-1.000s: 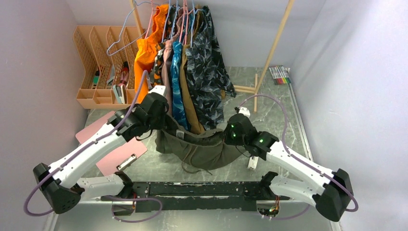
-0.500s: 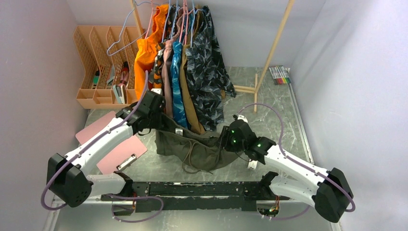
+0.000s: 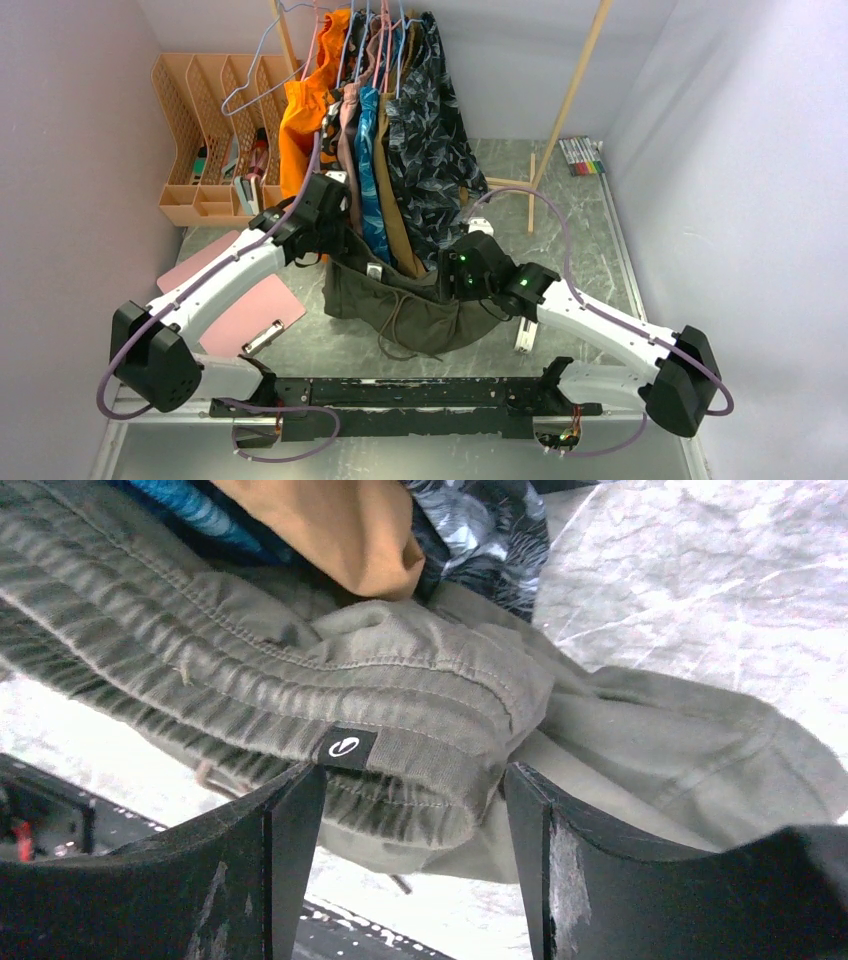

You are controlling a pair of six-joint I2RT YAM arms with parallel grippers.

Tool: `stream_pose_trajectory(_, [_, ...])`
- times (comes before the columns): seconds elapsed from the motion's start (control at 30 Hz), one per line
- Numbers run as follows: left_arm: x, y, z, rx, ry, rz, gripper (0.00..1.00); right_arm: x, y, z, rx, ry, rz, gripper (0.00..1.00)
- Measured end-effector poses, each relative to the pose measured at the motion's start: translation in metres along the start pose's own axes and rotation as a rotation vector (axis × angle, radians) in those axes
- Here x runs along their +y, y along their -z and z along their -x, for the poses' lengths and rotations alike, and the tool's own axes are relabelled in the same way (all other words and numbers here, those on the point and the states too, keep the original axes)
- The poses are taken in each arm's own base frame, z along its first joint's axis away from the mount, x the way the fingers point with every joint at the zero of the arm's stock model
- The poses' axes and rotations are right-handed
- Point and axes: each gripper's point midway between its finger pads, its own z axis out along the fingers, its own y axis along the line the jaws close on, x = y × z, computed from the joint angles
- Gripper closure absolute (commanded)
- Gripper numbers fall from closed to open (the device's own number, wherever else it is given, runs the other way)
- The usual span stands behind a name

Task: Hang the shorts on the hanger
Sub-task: Adjust the shorts at the center of the board.

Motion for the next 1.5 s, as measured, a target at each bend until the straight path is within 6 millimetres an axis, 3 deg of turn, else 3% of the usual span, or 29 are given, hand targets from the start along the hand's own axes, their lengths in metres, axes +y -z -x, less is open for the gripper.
stream_pose_trajectory(0.33, [-0.003, 0.0, 0.013, -0.007, -0.053, -0.002, 0.93, -0.023, -0.011, 0.0, 0.042, 0.16, -0.154, 0.36])
stream_pose_trajectory(0.53, [-0.003, 0.001, 0.016, -0.01, -0.076, -0.003, 0.93, -0.024, -0.016, 0.01, 0.04, 0.234, -0.189, 0.37])
stream_pose_trajectory(0.63, [-0.002, 0.001, 0.016, -0.008, -0.084, -0.002, 0.93, -0.02, -0.017, 0.014, 0.031, 0.283, -0.176, 0.51])
stream_pose_trajectory(0.8, [-0.003, 0.002, 0.015, -0.006, -0.087, -0.009, 0.92, -0.01, -0.021, 0.016, 0.025, 0.337, -0.126, 0.89])
stream_pose_trajectory(0.83, [-0.004, 0.002, 0.015, -0.006, -0.087, -0.014, 0.88, -0.009, -0.021, 0.016, 0.025, 0.341, -0.12, 0.99])
stream_pose_trajectory(0.87, [-0.004, 0.003, 0.015, -0.006, -0.086, -0.017, 0.82, -0.008, -0.022, 0.016, 0.024, 0.343, -0.116, 1.0])
stream_pose_trajectory(1.0, [-0.007, 0.01, 0.017, -0.017, -0.074, -0.042, 0.49, -0.004, -0.021, 0.019, 0.004, 0.307, -0.107, 1.0])
stream_pose_trajectory(1.07, [-0.008, 0.019, 0.019, -0.037, -0.056, -0.064, 0.39, -0.004, -0.019, 0.019, -0.009, 0.273, -0.104, 1.0])
stream_pose_trajectory(1.3, [-0.007, 0.055, 0.014, -0.1, 0.027, -0.134, 0.31, -0.005, -0.007, 0.015, -0.05, 0.115, -0.093, 1.0])
stream_pose_trajectory(1.5, [0.003, 0.067, -0.01, -0.09, 0.088, -0.142, 0.19, -0.005, -0.007, 0.01, -0.051, 0.024, -0.091, 1.0])
